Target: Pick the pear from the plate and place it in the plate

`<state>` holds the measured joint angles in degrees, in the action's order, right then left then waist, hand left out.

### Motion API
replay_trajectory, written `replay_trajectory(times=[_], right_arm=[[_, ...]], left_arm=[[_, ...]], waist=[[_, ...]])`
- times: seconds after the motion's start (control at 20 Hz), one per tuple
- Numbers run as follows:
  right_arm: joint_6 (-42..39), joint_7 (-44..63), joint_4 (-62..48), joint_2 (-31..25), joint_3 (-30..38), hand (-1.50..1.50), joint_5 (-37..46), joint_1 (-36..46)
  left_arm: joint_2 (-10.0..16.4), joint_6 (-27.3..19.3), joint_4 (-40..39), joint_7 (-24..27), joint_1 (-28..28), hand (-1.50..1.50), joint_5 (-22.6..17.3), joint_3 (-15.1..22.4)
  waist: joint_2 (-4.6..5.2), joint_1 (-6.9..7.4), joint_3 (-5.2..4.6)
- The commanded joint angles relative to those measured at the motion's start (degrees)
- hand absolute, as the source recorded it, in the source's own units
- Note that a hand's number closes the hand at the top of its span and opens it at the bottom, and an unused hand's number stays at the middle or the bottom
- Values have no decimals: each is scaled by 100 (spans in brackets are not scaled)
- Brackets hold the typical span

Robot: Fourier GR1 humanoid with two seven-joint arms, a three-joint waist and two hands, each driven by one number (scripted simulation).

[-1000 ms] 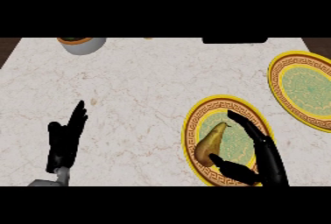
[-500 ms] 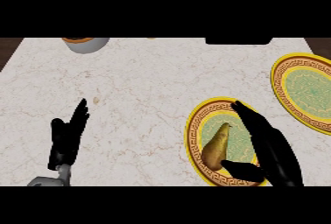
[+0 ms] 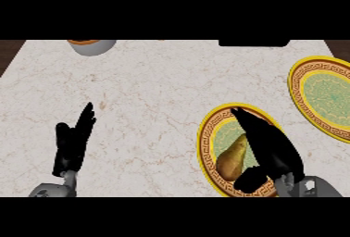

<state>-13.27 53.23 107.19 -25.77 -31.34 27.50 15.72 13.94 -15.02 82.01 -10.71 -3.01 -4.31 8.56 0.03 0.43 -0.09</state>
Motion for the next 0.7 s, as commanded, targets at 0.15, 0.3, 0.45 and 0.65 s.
replay_trajectory(times=[0.15,0.3,0.45,0.65], right_arm=[[-872,266,-390,419,492,-150,-229,274],[-613,61,-739,637,278,-150,276,72],[-733,-379,-805,631,409,-150,368,-163],[-1049,-339,-1232,1063,627,-150,531,262]], left_arm=[[-78,118,235,-297,73,0,83,-81],[-135,-14,540,-494,159,0,195,-99],[-6,380,345,-163,401,0,90,-304],[-105,418,500,-308,201,0,214,-362]], waist=[[-5,-22,9],[-9,-12,11],[-7,-22,10],[-3,-16,9]])
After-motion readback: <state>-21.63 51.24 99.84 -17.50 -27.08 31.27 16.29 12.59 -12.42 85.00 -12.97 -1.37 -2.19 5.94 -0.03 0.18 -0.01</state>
